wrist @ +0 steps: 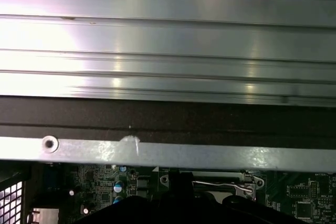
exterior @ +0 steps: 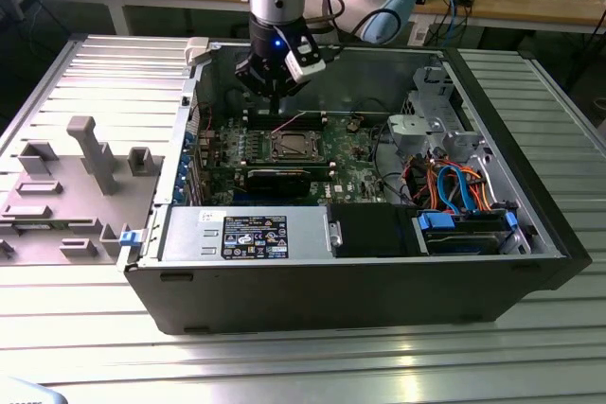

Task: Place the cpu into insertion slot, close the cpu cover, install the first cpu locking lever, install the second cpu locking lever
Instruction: 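Install the first cpu locking lever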

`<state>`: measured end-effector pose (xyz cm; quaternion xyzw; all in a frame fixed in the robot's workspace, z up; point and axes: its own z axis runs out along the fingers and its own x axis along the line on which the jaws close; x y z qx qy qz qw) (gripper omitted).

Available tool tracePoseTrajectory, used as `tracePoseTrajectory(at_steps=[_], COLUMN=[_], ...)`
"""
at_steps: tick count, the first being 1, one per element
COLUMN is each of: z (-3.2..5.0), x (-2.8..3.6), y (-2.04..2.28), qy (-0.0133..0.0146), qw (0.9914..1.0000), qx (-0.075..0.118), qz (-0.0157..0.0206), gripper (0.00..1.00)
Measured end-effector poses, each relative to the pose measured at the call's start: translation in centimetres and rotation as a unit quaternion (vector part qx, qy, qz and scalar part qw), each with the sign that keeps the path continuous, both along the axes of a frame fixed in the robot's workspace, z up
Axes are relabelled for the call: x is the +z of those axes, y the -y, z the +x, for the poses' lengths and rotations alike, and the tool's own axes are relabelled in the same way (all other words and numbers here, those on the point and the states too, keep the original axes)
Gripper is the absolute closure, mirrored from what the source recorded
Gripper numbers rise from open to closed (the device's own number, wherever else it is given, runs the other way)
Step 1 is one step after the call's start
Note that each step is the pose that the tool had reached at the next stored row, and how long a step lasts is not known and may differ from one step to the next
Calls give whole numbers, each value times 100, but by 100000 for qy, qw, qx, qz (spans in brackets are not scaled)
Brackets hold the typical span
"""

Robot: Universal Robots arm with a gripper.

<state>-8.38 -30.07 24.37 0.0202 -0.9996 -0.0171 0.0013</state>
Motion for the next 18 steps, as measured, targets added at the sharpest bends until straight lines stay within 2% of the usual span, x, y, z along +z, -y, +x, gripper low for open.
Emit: tracePoseTrajectory(at_steps=[18], z=[9], x=[-42], y=[0], qy=[1], qw=[100000], qx=[0], qz=[-2], gripper=[89])
